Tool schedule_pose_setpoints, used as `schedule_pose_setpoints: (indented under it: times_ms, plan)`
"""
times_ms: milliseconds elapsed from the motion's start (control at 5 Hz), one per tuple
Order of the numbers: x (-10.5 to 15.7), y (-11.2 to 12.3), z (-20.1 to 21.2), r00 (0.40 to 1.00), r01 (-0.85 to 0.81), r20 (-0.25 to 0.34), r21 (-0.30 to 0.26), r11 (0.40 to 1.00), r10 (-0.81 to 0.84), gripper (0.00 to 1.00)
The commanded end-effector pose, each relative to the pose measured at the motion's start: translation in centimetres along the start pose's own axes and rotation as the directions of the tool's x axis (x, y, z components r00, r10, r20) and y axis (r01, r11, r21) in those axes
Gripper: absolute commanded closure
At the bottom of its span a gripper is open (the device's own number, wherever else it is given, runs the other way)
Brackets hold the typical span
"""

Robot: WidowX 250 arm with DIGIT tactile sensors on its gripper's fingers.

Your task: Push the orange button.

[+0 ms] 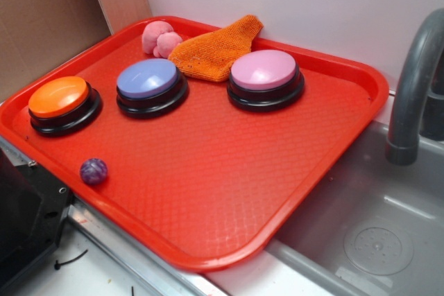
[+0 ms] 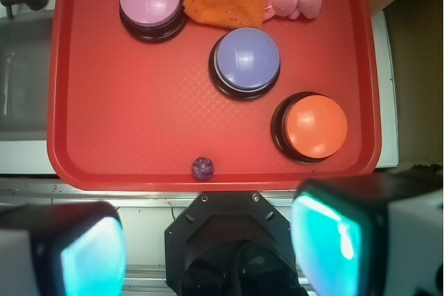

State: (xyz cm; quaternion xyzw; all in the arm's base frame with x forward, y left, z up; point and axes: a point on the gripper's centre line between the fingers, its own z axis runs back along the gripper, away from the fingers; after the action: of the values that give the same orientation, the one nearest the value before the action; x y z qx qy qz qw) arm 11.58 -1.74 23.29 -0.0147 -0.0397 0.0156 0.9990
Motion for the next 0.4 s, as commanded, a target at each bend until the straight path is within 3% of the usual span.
schedule_pose_setpoints:
  times_ms: [0,200]
  plan:
    - [0.0,0.0,0.0,1.0,0.0,0.0,0.0,1.0,0.0,0.0]
    - [4.4,4.2,-5.2,0.969,-0.239,-0.046,0.084,0.967,0.244,0.0]
